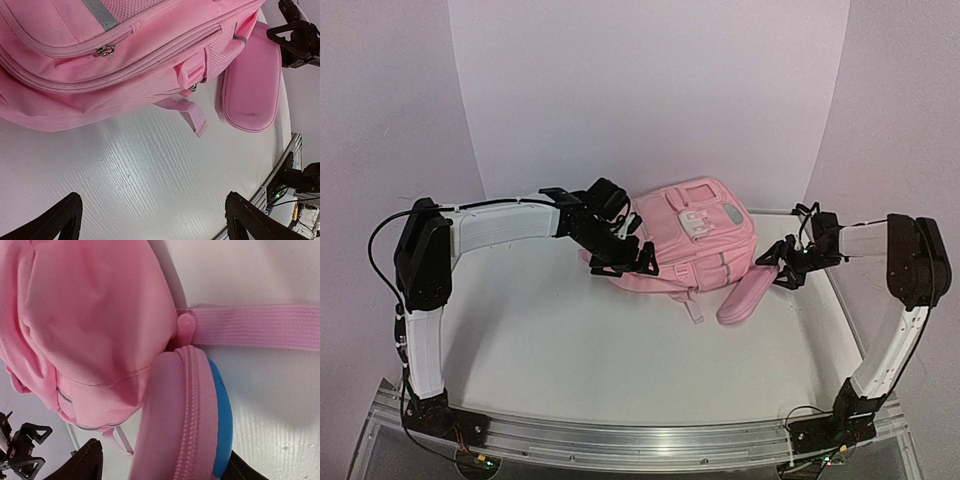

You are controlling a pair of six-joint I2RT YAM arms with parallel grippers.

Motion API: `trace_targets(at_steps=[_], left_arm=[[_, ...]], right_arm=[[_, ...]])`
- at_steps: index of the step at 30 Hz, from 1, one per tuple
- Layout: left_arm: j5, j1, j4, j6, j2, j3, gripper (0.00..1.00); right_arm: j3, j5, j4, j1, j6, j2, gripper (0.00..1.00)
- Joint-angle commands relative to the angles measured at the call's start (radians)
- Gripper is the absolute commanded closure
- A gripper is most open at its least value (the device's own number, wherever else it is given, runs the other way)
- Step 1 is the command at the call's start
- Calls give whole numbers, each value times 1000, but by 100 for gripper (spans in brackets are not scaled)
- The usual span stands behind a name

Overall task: Pack the student bag
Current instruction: Pick up the personal item from the center of the board.

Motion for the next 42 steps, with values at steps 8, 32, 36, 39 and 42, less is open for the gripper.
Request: trace_targets(at_steps=[8, 32, 36, 39, 42], left_arm=[[-55, -59, 157, 165, 62, 87, 0], [198, -162, 310, 189, 433, 396, 4], [207, -178, 307, 201, 463, 445, 4], [181, -187, 331, 198, 460, 425, 3], [107, -188, 315, 169, 484, 440, 8]], right_arm=[[80, -49, 96, 136, 76, -8, 28], [77, -7, 158, 143, 102, 53, 25], [67, 5, 179, 149, 120, 54, 25], [57, 6, 197, 152, 138, 56, 25], [50, 3, 210, 155, 146, 52, 24]])
